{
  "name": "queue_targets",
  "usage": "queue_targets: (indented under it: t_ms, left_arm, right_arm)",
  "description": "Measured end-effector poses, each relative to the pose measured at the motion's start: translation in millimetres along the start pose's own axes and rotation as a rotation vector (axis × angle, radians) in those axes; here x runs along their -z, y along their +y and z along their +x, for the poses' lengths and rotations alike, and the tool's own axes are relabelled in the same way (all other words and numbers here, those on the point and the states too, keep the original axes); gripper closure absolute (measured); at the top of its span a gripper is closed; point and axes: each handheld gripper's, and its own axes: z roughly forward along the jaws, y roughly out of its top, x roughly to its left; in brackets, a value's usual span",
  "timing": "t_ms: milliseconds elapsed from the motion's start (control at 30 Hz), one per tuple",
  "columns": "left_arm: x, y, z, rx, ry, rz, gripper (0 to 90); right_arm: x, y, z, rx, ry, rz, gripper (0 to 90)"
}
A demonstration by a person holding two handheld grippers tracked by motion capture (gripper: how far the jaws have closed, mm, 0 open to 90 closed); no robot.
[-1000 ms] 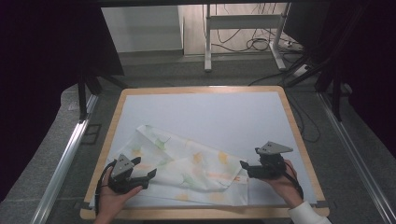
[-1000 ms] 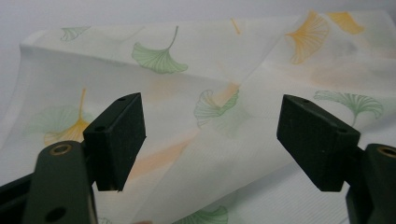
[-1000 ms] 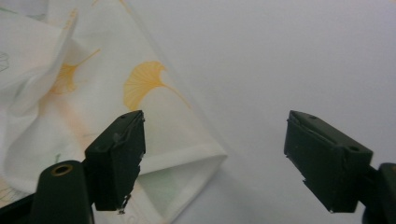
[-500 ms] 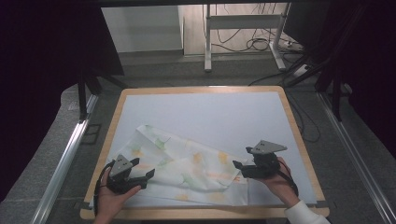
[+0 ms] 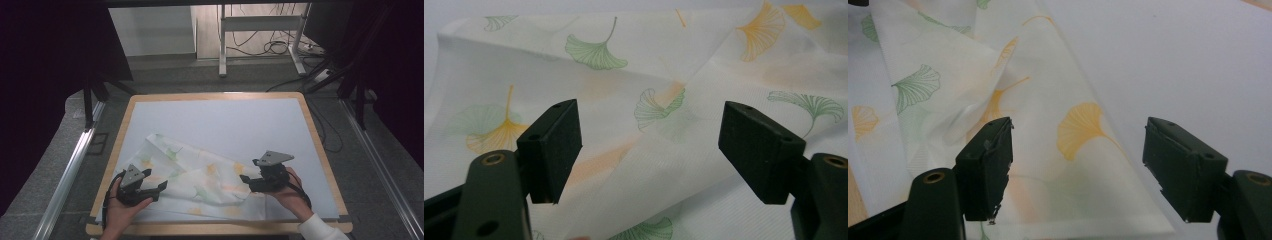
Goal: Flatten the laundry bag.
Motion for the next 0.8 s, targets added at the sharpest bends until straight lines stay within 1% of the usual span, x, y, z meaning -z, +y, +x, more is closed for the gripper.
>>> queue_targets:
  t_ms: [100, 200, 400, 433, 467, 500, 600, 700, 800]
  left_arm:
    - [0.7, -0.7, 2.0, 0.011, 0.001, -0.003, 25.2]
    - [-0.7, -1.2, 1.9, 0.013, -0.003, 0.004, 25.2]
    - [-1.7, -1.5, -0.5, 0.006, -0.01, 0.009, 25.2]
    - [-1.7, -1.5, -0.5, 0.006, -0.01, 0.009, 25.2]
    - [-1.5, -1.5, -0.6, 0.005, -0.009, 0.008, 25.2]
    - [-1.4, -1.5, -0.7, 0.006, -0.01, 0.008, 25.2]
    - [-3.2, -0.2, -1.2, 0.01, -0.017, 0.009, 25.3]
    - [-5.4, 0.4, -3.8, -0.006, -0.019, 0.014, 25.3]
    - [-7.0, 0.2, -4.9, -0.013, -0.02, 0.02, 25.3]
  right_arm:
    - [-9.8, 7.5, 5.8, 0.022, 0.021, 0.013, 29.6]
    - [-18.9, 17.2, 14.2, 0.057, 0.041, 0.019, 29.7]
    - [-32.7, 37.0, 27.1, 0.094, 0.075, 0.012, 29.7]
    - [-32.7, 37.0, 27.1, 0.094, 0.075, 0.012, 29.7]
    - [-35.4, 40.5, 29.3, 0.099, 0.082, 0.011, 29.8]
    - [-42.3, 47.3, 34.0, 0.109, 0.097, 0.011, 30.4]
    - [-52.4, 52.8, 38.1, 0.114, 0.119, 0.03, 32.5]
    - [-60.8, 55.2, 39.7, 0.112, 0.135, 0.053, 34.5]
    - [-68.7, 55.9, 39.8, 0.102, 0.156, 0.076, 36.9]
